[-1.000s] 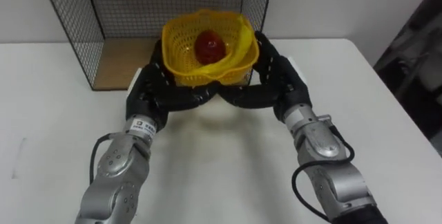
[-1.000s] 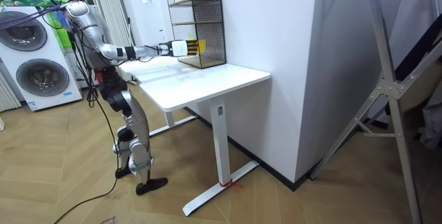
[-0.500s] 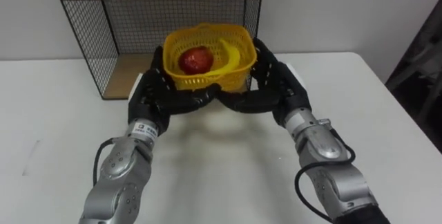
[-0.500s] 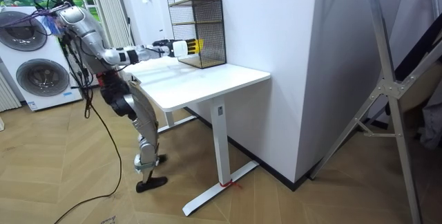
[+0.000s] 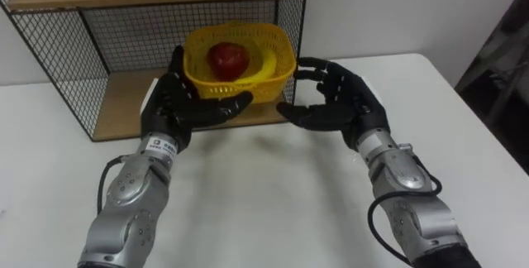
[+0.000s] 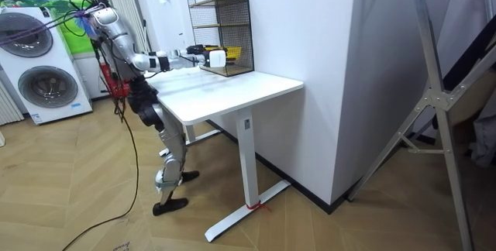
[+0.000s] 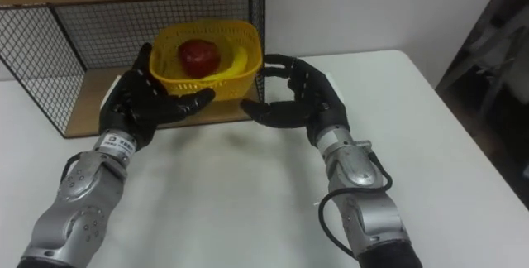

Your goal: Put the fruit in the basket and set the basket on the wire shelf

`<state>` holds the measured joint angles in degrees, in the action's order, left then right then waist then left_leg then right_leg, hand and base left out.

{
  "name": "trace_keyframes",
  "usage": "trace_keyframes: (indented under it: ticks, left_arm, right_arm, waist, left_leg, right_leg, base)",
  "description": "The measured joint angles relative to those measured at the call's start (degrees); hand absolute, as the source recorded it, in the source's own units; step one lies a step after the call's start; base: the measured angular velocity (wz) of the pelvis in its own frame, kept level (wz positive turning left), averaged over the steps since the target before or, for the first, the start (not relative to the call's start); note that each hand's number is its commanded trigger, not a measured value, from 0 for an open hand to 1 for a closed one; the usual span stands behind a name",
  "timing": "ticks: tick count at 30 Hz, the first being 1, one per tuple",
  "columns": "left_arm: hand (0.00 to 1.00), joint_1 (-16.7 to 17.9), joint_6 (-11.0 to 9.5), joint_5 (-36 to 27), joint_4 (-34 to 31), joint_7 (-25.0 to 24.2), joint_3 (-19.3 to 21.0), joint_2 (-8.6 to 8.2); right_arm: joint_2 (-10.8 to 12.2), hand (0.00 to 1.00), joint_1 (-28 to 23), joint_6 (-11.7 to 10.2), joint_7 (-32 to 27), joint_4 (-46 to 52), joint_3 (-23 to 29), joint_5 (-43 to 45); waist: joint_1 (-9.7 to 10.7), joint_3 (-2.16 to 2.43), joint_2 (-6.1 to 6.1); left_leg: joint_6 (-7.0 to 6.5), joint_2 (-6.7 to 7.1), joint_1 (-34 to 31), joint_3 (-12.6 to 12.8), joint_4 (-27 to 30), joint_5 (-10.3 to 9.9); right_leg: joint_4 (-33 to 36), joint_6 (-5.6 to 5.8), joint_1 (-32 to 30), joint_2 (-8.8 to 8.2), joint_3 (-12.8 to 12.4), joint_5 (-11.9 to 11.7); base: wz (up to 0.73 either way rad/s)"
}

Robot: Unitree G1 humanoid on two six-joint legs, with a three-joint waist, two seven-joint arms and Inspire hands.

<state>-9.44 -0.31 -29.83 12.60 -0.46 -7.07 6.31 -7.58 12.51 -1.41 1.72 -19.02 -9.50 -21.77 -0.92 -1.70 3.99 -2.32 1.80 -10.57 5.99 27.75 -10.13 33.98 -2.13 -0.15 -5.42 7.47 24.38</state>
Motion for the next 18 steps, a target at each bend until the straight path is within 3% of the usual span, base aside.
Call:
trace_keyframes:
  ticks: [4, 8, 12, 18]
  left_arm:
    - [0.00, 0.00, -0.07, 0.02, 0.06, 0.01, 0.19, -0.45]
    - [0.00, -0.05, -0.52, 0.11, 0.08, 0.01, 0.19, -0.97]
    - [0.00, -0.13, -0.48, 0.56, 0.17, 0.01, 0.14, -1.70]
    - [0.00, -0.13, 0.23, 2.06, 0.16, 0.01, 0.19, -2.27]
  right_arm:
    - [0.02, 0.00, -0.16, 0.10, -0.35, -0.63, -0.08, -0.55]
    - [0.10, 0.00, -0.25, 0.38, -0.54, -0.67, 0.29, -0.24]
    - [0.57, 0.00, -0.05, 1.00, -0.53, -0.68, 2.13, -0.28]
    - [0.45, 0.00, 0.58, 2.12, -0.23, -0.67, 2.85, -0.03]
  waist:
    - [0.26, 0.15, -0.11]
    - [0.70, 0.32, -0.81]
    - [0.70, 0.37, -1.36]
    - [0.40, 0.68, -2.04]
  left_leg:
    - [-0.56, 1.08, 1.17, 0.54, -0.36, -0.37]
    - [-0.26, -0.19, 0.73, -0.23, -0.42, 1.14]
    - [-0.27, -0.52, 0.57, -1.46, -2.68, 2.77]
    - [-0.18, -0.58, 1.40, -1.52, -6.83, 5.23]
  right_leg:
    - [1.35, 0.48, 0.07, -1.44, 0.60, 0.65]
    - [-2.72, 0.81, 1.37, 0.66, 0.98, -1.25]
    - [-8.00, 1.16, 2.51, 2.42, 1.09, -4.10]
    - [-12.64, 0.84, 3.35, 2.74, 1.94, -6.78]
  base:
    - [0.09]
    - [0.02]
    - [0.06]
    - [0.00]
